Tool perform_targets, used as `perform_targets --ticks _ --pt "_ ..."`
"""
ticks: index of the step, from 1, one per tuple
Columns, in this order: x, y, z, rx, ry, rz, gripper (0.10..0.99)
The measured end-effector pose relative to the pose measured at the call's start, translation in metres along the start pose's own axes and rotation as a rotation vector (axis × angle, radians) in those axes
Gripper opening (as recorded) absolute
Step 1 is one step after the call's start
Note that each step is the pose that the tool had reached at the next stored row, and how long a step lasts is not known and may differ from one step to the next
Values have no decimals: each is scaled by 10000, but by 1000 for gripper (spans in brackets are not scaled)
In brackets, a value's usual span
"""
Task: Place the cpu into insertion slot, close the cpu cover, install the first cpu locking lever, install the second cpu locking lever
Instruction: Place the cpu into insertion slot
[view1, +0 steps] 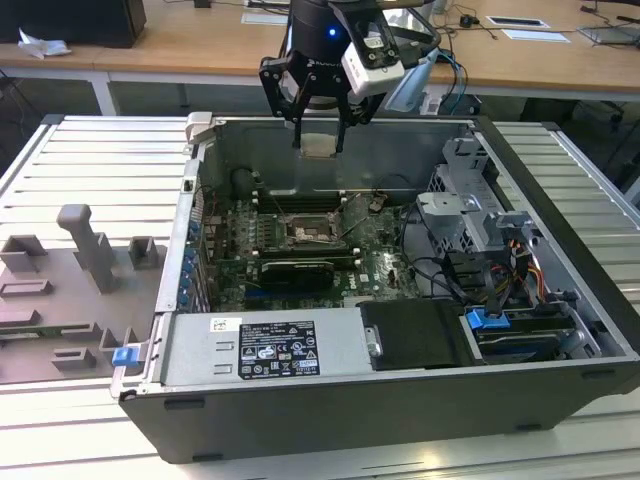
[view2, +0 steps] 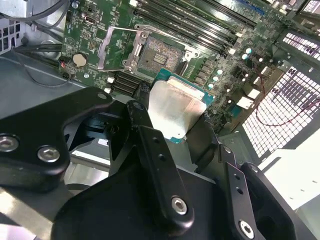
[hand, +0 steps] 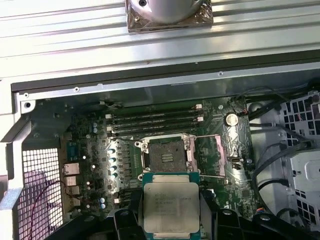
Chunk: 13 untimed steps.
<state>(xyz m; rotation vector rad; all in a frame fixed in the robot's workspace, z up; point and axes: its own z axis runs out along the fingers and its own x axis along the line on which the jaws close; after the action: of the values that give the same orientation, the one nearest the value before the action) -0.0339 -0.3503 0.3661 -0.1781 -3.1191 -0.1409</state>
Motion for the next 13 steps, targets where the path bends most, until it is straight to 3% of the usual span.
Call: perform_targets --ticks 13 --pt "0 0 4 -6 -24 258 541"
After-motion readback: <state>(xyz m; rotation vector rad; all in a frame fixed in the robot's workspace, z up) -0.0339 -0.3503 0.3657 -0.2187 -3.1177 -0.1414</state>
